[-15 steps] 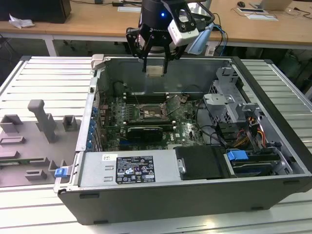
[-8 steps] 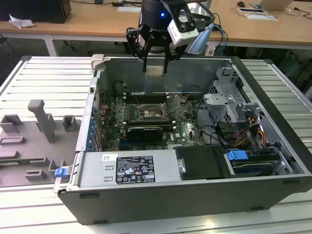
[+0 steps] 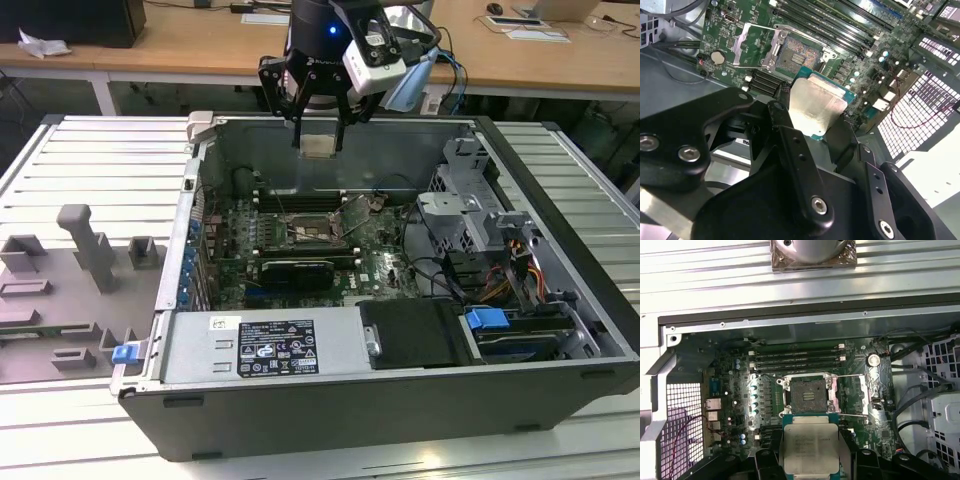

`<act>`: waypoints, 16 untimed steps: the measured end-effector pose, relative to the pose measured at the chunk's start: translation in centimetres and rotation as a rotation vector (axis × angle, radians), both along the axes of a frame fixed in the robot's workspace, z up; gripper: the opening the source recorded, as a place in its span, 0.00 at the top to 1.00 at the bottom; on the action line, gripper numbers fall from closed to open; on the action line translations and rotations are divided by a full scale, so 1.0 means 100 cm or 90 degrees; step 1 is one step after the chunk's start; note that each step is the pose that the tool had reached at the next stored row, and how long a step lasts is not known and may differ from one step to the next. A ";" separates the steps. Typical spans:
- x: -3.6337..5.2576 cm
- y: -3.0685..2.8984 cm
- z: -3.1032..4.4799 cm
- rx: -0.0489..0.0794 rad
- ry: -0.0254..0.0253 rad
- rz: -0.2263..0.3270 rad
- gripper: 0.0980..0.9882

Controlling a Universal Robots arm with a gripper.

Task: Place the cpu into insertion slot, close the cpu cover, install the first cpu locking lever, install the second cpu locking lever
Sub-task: 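Place the cpu into insertion slot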

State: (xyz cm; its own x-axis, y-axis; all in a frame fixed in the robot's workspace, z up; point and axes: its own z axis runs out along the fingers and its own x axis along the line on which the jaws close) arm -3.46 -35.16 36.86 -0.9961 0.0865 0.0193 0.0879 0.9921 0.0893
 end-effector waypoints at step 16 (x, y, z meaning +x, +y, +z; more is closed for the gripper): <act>-0.0003 0.0000 -0.0001 0.000 0.0000 -0.080 0.51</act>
State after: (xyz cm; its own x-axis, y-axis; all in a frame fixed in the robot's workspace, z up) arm -3.49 -35.16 36.85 -0.9774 0.2106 0.0193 0.2115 0.9733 0.0893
